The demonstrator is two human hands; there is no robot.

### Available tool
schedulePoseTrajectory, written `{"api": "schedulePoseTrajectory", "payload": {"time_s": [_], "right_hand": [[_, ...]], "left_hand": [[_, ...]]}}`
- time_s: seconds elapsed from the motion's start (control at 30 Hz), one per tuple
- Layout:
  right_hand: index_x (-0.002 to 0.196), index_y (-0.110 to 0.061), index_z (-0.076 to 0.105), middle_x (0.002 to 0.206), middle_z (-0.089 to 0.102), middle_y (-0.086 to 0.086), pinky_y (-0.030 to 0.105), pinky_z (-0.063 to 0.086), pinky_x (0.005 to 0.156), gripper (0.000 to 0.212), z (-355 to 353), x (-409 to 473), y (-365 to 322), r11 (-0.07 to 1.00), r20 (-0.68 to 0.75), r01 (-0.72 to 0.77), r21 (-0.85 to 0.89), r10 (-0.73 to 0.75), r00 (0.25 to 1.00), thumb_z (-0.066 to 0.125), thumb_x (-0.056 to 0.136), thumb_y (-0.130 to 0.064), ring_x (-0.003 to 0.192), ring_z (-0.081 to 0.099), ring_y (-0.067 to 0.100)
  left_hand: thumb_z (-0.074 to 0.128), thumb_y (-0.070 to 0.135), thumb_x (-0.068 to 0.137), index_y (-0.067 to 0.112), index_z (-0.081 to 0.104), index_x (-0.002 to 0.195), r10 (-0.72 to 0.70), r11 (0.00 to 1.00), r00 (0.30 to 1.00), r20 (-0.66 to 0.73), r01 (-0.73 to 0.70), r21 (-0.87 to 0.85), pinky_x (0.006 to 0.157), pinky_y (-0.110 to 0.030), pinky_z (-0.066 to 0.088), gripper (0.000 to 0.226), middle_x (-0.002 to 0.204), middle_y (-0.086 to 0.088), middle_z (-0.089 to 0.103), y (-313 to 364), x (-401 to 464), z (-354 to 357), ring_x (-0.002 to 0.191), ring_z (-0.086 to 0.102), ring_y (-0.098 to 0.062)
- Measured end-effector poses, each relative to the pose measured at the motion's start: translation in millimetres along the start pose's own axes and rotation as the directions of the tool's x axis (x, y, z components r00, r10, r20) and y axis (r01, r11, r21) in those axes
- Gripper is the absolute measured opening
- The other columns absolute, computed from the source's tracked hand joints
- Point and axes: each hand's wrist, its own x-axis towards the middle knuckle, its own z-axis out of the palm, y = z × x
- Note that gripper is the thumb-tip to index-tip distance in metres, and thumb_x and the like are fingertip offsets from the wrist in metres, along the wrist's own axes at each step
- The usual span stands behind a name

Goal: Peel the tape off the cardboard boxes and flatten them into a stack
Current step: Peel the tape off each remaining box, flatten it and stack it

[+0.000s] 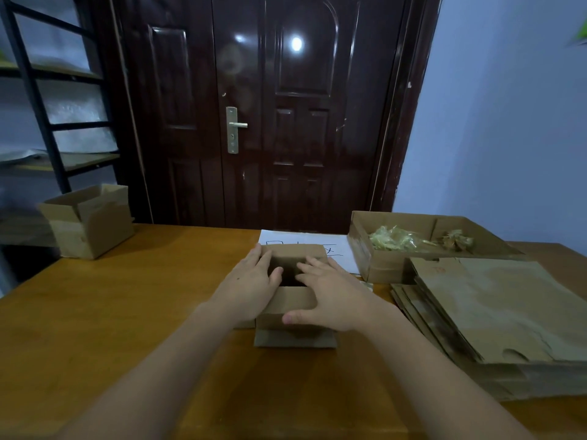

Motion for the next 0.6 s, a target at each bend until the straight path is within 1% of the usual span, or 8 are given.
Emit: {"api": "schedulePoseTrajectory", "payload": {"time_s": [0.17,0.27,0.33,0.4,0.43,0.5,0.53,0.6], "right_hand": [[0.151,-0.022,0.045,0.165,0.030,-0.003,0.047,0.002,0.127,0.109,-9.9,-6.8,5.5,0.991,-0.125,0.022,-0.131,-0.039,0.991,0.031,0.074,-0.098,0.155,0.012,0.016],[0.156,-0.023,0.036,0.167,0.026,-0.005,0.045,0.005,0.128,0.117,-19.5,-17.6,17.8,0.988,-0.209,-0.040,-0.152,0.007,0.978,0.027,0.070,-0.102,0.155,0.013,0.016],[0.158,-0.024,0.033,0.167,0.024,-0.005,0.044,0.006,0.128,0.121,-25.2,-26.8,28.7,0.976,-0.213,-0.110,-0.186,0.069,0.975,0.022,0.068,-0.104,0.155,0.013,0.016],[0.159,-0.027,0.030,0.166,0.025,-0.005,0.046,0.008,0.128,0.117,-23.4,-35.9,34.4,0.966,-0.187,-0.149,-0.210,0.110,0.976,0.018,0.071,-0.101,0.155,0.013,0.017],[0.161,-0.027,0.026,0.167,0.024,-0.005,0.046,0.008,0.128,0.112,-18.6,-39.6,34.6,0.965,-0.166,-0.157,-0.209,0.123,0.978,0.015,0.075,-0.099,0.156,0.012,0.018],[0.163,-0.026,0.011,0.169,0.015,-0.004,0.043,0.006,0.128,0.104,-3.1,-44.0,31.4,0.972,-0.126,-0.172,-0.158,0.153,0.980,0.010,0.083,-0.092,0.157,0.007,0.016],[0.163,-0.025,0.004,0.170,0.010,-0.003,0.039,0.005,0.127,0.102,5.8,-45.0,29.5,0.976,-0.108,-0.191,-0.100,0.180,0.978,0.008,0.084,-0.089,0.157,0.004,0.015],[0.162,-0.027,-0.006,0.170,0.004,-0.006,0.036,0.009,0.123,0.096,21.9,-44.7,26.9,0.968,-0.093,-0.240,0.073,0.246,0.965,0.011,0.087,-0.085,0.156,0.004,0.013]], "left_hand": [[0.022,0.055,0.108,0.022,0.012,0.165,-0.003,1.000,1.000,-0.012,0.003,0.007,0.125,-0.035,0.013,0.066,0.173,-0.003,0.003,-0.4,-0.6,1.2,0.158,0.009,-0.020],[0.023,0.054,0.108,0.021,0.014,0.164,0.003,1.000,1.000,-0.017,-0.003,-0.014,0.125,-0.033,0.013,0.066,0.173,-0.004,0.004,-1.2,-1.5,0.8,0.158,0.010,-0.019],[0.023,0.054,0.108,0.021,0.013,0.165,-0.004,1.000,1.000,-0.012,0.003,-0.026,0.125,-0.033,0.013,0.066,0.173,-0.003,0.003,-1.0,-1.1,1.0,0.158,0.009,-0.019],[0.024,0.055,0.108,0.023,0.013,0.165,-0.011,0.999,1.000,-0.013,0.010,-0.037,0.125,-0.034,0.015,0.066,0.173,-0.001,0.003,-0.8,0.4,2.6,0.158,0.010,-0.018],[0.025,0.055,0.108,0.024,0.013,0.165,-0.015,0.999,1.000,-0.015,0.015,-0.041,0.124,-0.034,0.015,0.066,0.173,0.000,0.003,-0.9,1.2,3.6,0.157,0.010,-0.018],[0.025,0.055,0.107,0.026,0.012,0.164,-0.027,0.999,1.000,-0.013,0.026,-0.045,0.124,-0.034,0.016,0.066,0.173,0.002,0.002,-1.2,2.7,5.4,0.157,0.011,-0.017],[0.025,0.056,0.107,0.027,0.011,0.164,-0.032,0.998,0.999,-0.011,0.031,-0.047,0.123,-0.033,0.016,0.065,0.173,0.002,0.001,-1.2,3.1,6.2,0.157,0.011,-0.017],[0.025,0.056,0.107,0.027,0.011,0.164,-0.031,0.998,0.999,-0.012,0.030,-0.062,0.123,-0.033,0.016,0.065,0.173,0.003,0.001,-1.0,3.1,6.4,0.157,0.010,-0.016]]}}
